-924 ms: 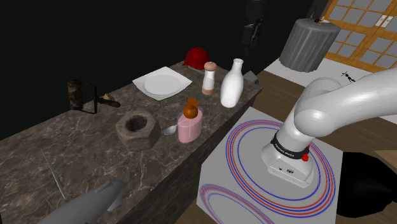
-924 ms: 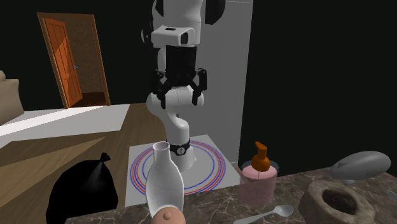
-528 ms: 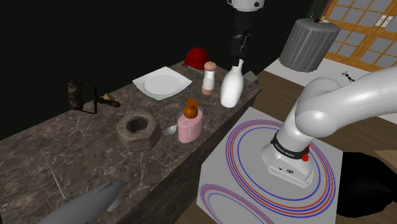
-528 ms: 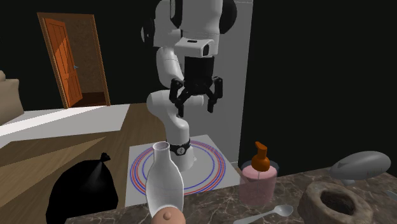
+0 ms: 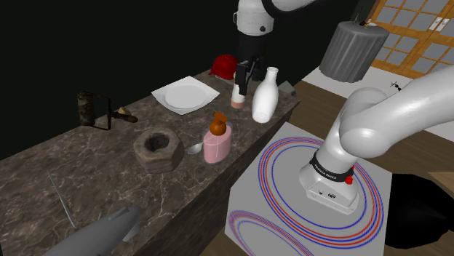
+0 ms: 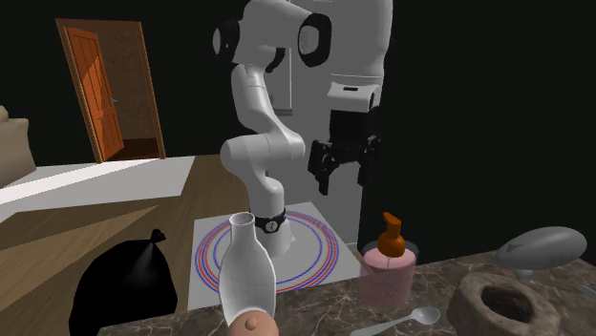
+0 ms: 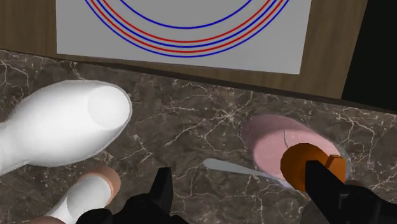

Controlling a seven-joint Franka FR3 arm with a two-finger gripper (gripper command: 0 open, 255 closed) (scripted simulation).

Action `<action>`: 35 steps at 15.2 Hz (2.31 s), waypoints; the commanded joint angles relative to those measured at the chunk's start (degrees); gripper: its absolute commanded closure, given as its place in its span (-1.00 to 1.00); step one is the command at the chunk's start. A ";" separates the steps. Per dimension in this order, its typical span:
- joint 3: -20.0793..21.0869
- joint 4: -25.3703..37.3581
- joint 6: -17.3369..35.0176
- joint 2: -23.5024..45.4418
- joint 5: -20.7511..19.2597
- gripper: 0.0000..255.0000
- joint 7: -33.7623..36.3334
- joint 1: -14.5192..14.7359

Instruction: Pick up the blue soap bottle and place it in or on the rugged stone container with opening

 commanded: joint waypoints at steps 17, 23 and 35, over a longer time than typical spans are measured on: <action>10.17 -2.41 19.89 14.23 4.02 -1.00 9.74 3.20; 10.17 -2.40 19.87 14.23 4.02 -1.00 9.74 3.20; 10.05 -1.91 19.01 13.85 4.02 1.00 9.70 3.20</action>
